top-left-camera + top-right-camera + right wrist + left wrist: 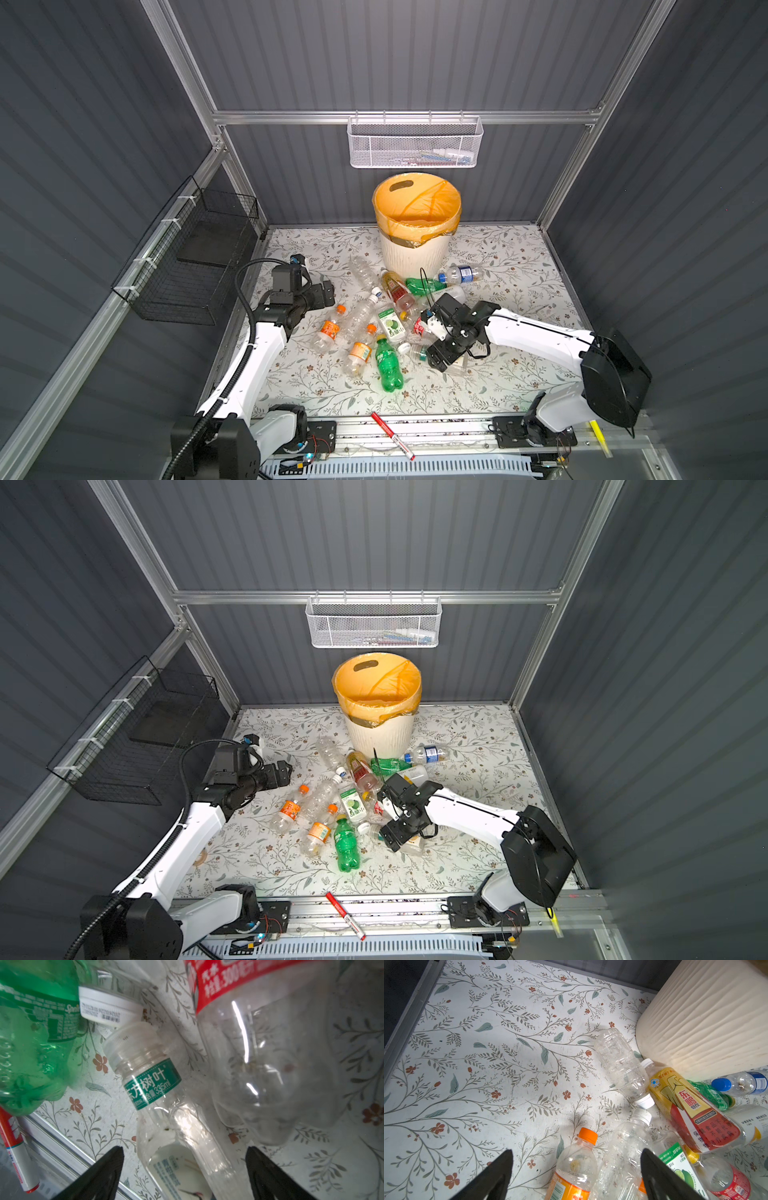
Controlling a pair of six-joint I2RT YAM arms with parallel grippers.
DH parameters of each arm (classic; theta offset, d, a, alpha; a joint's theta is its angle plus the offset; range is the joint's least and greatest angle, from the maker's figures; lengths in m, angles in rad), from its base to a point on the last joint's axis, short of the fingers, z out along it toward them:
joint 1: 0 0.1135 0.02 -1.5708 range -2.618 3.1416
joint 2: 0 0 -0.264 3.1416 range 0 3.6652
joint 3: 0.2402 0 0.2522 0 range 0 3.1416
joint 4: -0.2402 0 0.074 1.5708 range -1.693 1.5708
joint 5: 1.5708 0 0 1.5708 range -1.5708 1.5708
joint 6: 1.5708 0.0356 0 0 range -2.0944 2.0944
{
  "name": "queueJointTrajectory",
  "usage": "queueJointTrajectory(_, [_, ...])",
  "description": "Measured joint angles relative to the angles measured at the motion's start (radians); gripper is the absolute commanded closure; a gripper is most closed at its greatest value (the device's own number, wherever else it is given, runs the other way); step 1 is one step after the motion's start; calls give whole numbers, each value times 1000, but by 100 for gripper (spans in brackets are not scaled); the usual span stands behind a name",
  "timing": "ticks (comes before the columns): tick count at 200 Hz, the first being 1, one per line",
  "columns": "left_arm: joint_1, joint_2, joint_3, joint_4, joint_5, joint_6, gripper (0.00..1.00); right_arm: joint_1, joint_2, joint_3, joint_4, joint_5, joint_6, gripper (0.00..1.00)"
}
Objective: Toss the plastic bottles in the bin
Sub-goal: 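Grasp the clear green-label bottle with the right gripper and lift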
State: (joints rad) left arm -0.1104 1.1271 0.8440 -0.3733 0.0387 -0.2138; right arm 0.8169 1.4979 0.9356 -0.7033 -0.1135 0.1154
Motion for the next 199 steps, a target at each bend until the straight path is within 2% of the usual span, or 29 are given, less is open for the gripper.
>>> queueJointTrajectory(40, [0,5,-1,0,5,0,4,37,22,-4,16,33,21,17])
queueJointTrajectory(76, [0,9,-4,3,7,0,4,61,27,-23,30,47,54,34])
queueJointTrajectory(108, [0,14,-4,4,11,0,5,74,1,-48,39,47,80,41])
queueJointTrajectory(141, [0,19,-4,8,14,0,5,90,-127,-83,30,43,121,44])
queueJointTrajectory(169, [0,35,-4,11,19,-1,6,88,-303,-112,30,64,205,45])
queueJointTrajectory(199, [0,52,-4,11,38,-9,6,-5,-553,-193,27,126,358,46])
